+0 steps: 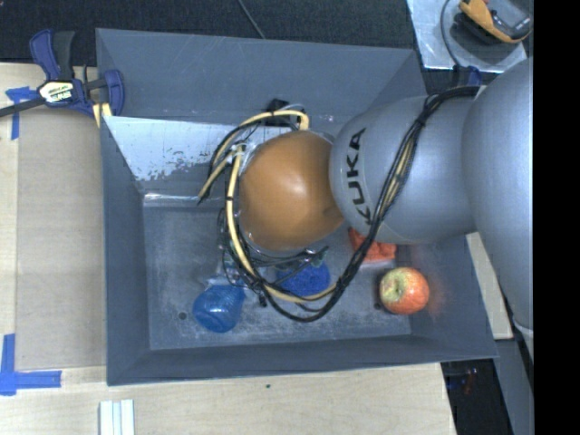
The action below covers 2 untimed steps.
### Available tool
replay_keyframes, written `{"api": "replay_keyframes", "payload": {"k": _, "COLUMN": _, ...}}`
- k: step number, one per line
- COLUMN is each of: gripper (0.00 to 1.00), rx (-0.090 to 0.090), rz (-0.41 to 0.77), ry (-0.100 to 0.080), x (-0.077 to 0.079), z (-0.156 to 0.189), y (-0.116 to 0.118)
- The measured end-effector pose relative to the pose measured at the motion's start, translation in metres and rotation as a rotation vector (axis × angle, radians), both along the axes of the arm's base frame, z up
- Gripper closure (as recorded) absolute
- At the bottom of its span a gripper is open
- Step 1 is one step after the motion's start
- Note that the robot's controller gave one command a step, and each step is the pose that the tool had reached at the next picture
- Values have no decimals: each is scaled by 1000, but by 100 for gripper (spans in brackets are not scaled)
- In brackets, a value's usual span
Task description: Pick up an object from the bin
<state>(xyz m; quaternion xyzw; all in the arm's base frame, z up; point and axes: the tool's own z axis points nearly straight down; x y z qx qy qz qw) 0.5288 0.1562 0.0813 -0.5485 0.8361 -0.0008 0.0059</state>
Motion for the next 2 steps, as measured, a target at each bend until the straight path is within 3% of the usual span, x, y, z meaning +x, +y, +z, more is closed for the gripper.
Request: {"api": "replay_keyframes", "payload": {"k": 2, "gripper": 100, "rx": 0, "rz": -1, "ry": 2, "x": 0, "z": 41, "y": 0}}
